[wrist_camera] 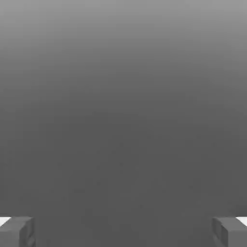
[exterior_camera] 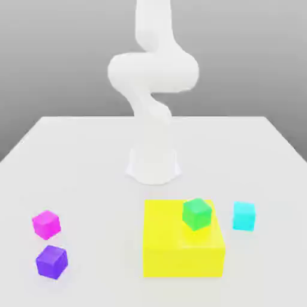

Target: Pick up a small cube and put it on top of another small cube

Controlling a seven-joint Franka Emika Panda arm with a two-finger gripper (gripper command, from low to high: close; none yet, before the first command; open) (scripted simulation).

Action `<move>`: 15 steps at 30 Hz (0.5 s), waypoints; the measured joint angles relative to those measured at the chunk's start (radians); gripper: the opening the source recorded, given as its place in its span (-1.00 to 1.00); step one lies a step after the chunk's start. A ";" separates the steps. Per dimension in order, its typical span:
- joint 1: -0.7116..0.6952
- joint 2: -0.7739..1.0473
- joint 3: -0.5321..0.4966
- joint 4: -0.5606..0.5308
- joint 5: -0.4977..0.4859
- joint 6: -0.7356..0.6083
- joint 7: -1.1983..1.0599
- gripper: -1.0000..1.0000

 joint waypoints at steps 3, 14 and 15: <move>0.086 0.102 0.016 -0.085 0.012 0.077 -0.098 0.00; 0.384 0.487 0.109 -0.395 0.049 0.366 -0.458 0.00; 0.410 0.529 0.124 -0.426 0.049 0.396 -0.493 0.00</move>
